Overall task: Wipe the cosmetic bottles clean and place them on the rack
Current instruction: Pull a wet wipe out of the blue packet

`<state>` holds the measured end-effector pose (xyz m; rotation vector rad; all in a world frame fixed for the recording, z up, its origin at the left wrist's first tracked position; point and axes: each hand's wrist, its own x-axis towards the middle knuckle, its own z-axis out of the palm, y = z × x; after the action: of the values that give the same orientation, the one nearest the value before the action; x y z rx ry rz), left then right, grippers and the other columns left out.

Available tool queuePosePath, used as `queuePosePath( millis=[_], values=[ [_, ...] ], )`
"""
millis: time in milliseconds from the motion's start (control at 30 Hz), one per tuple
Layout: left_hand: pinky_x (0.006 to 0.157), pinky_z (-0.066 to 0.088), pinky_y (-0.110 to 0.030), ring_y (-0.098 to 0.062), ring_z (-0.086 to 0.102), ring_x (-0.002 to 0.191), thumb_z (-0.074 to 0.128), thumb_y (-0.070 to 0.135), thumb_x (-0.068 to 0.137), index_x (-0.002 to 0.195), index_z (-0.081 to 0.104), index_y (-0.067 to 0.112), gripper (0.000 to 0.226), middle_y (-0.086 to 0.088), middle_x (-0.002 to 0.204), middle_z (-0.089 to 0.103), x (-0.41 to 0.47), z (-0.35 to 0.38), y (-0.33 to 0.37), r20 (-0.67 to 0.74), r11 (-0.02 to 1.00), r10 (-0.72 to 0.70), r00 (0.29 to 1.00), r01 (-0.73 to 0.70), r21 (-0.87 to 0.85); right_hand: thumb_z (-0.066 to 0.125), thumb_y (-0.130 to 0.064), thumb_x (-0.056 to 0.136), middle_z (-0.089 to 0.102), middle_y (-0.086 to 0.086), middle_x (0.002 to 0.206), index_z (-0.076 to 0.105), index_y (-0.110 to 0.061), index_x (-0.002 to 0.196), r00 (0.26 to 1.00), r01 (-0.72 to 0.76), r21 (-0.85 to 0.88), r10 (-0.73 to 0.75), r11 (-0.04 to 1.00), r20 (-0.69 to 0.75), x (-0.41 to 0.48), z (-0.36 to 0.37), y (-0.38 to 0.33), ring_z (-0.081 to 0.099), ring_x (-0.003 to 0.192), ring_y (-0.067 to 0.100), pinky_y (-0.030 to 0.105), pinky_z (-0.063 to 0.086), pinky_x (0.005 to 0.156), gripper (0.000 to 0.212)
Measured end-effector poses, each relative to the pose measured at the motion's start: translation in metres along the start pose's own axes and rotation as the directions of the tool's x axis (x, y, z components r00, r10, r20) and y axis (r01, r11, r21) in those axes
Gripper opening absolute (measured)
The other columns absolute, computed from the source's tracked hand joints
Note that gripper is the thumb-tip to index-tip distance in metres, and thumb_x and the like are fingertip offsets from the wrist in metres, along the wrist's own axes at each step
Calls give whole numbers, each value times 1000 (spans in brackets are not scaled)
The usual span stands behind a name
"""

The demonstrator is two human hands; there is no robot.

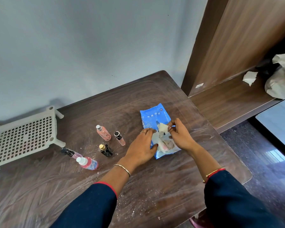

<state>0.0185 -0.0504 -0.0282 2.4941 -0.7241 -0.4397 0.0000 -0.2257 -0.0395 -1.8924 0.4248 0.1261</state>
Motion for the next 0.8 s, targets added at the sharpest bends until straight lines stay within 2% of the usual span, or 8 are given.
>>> queuePosePath(
  millis=[100, 200, 267, 367, 467, 633, 733, 800],
  values=[
    [103, 39, -32, -16, 37, 133, 55, 31, 92, 140, 38, 16, 54, 2, 148, 33, 3, 0, 0, 7, 1000, 11, 1000, -11, 15, 36, 3, 96, 48, 7, 96, 39, -16, 86, 999, -33, 178, 36, 984, -14, -5, -3, -7, 50, 91, 16, 33, 51, 82, 22],
    [105, 38, -32, -16, 36, 135, 54, 32, 92, 141, 40, 16, 53, 2, 151, 30, 5, 1, 3, 30, 999, 14, 999, -15, 29, 32, 8, 95, 51, 8, 98, 36, -15, 87, 993, -95, 353, 112, 931, -27, -8, -3, -8, 58, 92, 17, 27, 54, 78, 25],
    [105, 38, -33, -17, 36, 136, 54, 32, 92, 141, 39, 17, 54, 1, 151, 30, 4, 1, 5, 29, 1000, 17, 999, -17, 21, 33, 8, 95, 56, 13, 102, 36, -14, 89, 989, -128, 455, 151, 881, -13, -10, -4, -8, 62, 93, 20, 28, 55, 79, 23],
    [106, 34, -30, -17, 34, 136, 54, 32, 92, 142, 38, 17, 55, 1, 150, 32, 1, 0, 6, -9, 1000, 19, 1000, -19, -13, 33, 5, 97, 60, 17, 104, 37, -13, 91, 985, -155, 577, 170, 802, 28, -14, -8, -13, 65, 90, 24, 36, 54, 86, 19],
    [104, 32, -25, -14, 35, 134, 55, 30, 92, 141, 36, 18, 54, 2, 148, 35, -2, -4, 7, -56, 998, 13, 998, -16, -62, 35, 5, 97, 64, 12, 97, 41, -12, 86, 986, -146, 631, 160, 762, 34, -20, -12, -19, 65, 87, 23, 39, 54, 86, 21],
    [106, 30, -26, -16, 34, 136, 56, 28, 92, 146, 29, 19, 61, 2, 150, 34, 1, -10, 9, -41, 996, 12, 999, -15, -89, 43, 6, 95, 67, 7, 85, 47, -13, 91, 991, -116, 617, 136, 778, 15, -25, -13, -28, 65, 77, 15, 28, 56, 74, 20],
    [108, 30, -27, -13, 35, 137, 63, 31, 89, 147, 26, 19, 70, 5, 151, 35, 7, -13, 14, -35, 974, 0, 999, -8, -226, 45, 3, 95, 69, 7, 90, 52, -12, 99, 991, -127, 653, 124, 747, 51, -30, -15, -33, 67, 80, 16, 30, 56, 78, 17],
    [105, 34, -24, -10, 43, 131, 70, 34, 84, 143, 34, 21, 71, 6, 145, 44, 11, -15, 21, -24, 937, -8, 1000, -1, -349, 44, 2, 95, 71, 5, 88, 54, -11, 104, 989, -142, 701, 122, 699, 80, -34, -17, -36, 68, 79, 15, 31, 56, 78, 19]
  ],
)
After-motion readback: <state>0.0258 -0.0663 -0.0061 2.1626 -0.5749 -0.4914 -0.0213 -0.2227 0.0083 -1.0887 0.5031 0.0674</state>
